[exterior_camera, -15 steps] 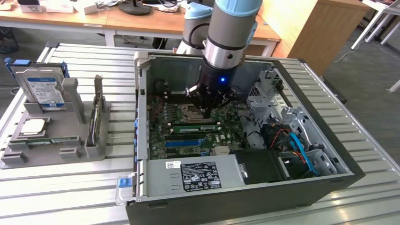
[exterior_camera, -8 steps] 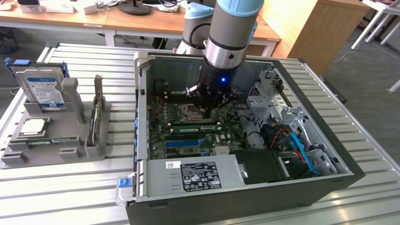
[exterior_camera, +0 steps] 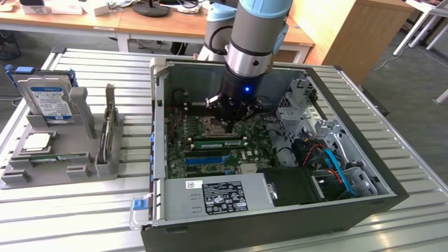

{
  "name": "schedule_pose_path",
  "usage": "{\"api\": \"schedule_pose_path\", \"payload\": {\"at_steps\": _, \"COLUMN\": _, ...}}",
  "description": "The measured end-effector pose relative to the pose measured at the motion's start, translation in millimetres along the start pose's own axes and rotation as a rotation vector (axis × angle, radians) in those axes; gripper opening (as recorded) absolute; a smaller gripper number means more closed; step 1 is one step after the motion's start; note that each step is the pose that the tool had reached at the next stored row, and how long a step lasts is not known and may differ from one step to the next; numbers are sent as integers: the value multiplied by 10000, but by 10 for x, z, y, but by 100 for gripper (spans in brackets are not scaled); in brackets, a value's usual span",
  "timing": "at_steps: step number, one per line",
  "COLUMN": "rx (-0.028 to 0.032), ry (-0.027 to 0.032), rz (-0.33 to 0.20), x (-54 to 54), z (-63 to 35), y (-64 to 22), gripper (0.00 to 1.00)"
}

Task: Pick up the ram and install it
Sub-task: 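Press down the ram until it locks into place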

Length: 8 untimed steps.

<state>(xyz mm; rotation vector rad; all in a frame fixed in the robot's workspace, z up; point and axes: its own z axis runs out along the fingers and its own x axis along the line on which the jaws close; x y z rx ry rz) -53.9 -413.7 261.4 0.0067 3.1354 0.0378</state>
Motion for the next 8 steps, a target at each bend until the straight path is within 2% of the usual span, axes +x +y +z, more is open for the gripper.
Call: {"api": "schedule_pose_path", "payload": {"at_steps": 8, "rx": 0, "ry": 0, "rz": 1, "x": 16, "z": 0, "y": 0, "gripper": 11}}
